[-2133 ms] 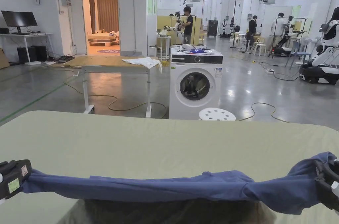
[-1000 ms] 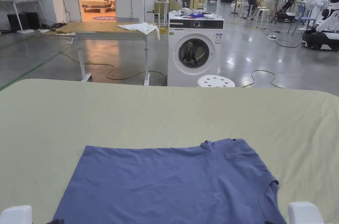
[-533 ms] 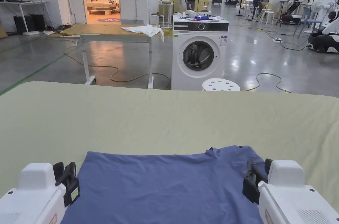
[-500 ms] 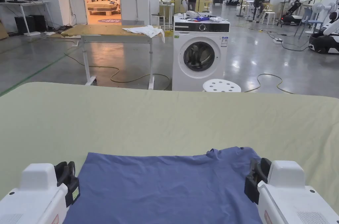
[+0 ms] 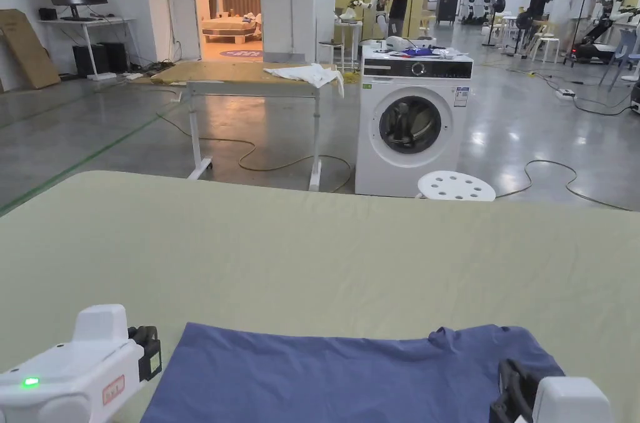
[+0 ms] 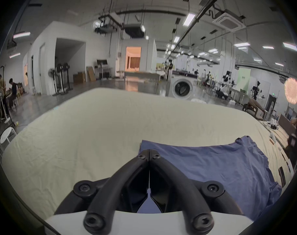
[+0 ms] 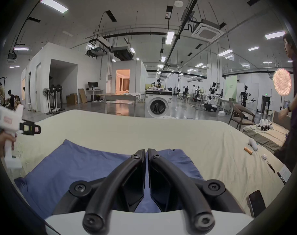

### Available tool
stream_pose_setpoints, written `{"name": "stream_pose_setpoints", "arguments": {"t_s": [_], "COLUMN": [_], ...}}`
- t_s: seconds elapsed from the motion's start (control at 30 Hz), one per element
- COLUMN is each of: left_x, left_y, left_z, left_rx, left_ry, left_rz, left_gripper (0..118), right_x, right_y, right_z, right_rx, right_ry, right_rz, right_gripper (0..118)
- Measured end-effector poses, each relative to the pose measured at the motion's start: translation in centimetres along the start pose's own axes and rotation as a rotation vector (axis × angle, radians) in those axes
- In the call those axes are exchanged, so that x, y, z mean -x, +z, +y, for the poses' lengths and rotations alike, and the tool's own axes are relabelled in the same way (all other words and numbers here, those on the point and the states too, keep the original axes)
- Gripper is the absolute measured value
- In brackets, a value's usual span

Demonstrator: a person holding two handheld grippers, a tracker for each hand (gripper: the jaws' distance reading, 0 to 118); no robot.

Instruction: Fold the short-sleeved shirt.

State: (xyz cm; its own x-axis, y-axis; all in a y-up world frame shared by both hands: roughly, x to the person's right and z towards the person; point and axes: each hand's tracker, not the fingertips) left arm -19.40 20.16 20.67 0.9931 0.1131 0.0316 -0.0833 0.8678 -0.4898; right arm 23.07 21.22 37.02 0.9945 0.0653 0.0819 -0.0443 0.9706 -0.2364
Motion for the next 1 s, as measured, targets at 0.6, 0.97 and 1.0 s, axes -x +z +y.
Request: {"name": "stream_pose_setpoints", "arguments": {"t_s": [0.6,0.97,1.0], "left_x": [1.3,-4.3,-4.5], "left_y": [-20.9,-20.1,-20.0], "left_z": [2.6,1.4,1.1], "left_rx": [0.455,0.398,0.388], "left_ry": [-0.025,-0.260,-0.284], "left_rz": [0.024,0.009,0.051], "left_gripper": [74,0,0], "right_x": [-3.2,-6.5,-7.2], "right_y": [-5.3,-7.9,-8.8], "right_z": [-5.6,-5.0,-4.4], "right_rx": [0.236,0.305,0.311], "right_ry": [0.015,0.012,0.013], "right_rz": [-0.026,-0.111,-0.126], "right_gripper": [2,13,30]}}
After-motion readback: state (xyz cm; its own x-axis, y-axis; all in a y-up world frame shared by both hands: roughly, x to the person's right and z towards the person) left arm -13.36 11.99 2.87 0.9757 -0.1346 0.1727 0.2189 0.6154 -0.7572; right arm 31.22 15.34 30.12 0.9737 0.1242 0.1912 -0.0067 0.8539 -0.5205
